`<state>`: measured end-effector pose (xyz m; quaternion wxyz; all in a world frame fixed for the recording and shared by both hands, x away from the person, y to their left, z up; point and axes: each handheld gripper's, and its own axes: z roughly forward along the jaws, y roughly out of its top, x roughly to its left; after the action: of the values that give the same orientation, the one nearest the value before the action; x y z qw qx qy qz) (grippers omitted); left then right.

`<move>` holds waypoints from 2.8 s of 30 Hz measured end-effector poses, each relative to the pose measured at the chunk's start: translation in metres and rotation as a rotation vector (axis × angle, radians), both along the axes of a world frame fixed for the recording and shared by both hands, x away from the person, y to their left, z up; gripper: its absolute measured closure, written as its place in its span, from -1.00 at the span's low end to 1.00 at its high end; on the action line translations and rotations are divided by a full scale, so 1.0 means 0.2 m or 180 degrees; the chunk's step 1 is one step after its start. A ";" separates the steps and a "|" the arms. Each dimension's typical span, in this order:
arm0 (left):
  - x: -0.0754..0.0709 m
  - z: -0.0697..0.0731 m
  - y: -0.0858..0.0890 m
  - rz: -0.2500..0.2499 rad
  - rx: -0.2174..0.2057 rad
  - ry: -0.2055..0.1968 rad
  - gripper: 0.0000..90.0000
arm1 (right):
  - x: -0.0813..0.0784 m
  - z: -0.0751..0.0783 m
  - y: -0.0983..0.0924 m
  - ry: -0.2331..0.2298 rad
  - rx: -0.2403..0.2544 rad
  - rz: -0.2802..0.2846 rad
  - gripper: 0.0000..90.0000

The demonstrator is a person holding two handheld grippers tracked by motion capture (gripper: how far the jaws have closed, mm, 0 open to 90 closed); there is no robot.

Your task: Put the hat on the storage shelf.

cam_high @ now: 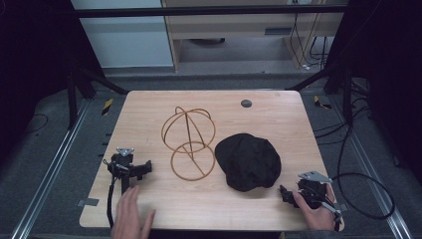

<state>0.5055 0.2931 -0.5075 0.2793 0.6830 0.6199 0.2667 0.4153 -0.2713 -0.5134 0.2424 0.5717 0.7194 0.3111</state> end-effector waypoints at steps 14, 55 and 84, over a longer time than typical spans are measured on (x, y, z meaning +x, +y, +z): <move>0.00 0.00 0.00 0.0032 -0.0010 -0.0007 -1.00 | -0.06 0.14 0.03 0.0122 0.0162 0.0424 -0.79; -0.01 0.00 -0.01 -0.0047 -0.0002 -0.0002 -1.00 | 0.40 0.56 0.50 0.0609 -0.0253 0.1185 -0.47; -0.01 0.00 -0.02 -0.0077 -0.0002 -0.0003 -1.00 | 0.47 0.78 0.39 0.0675 0.0068 0.1318 0.89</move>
<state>0.5037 0.2893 -0.5076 0.2831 0.6902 0.6116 0.2635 0.5098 -0.1940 -0.3579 0.0904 0.4439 0.8395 0.3000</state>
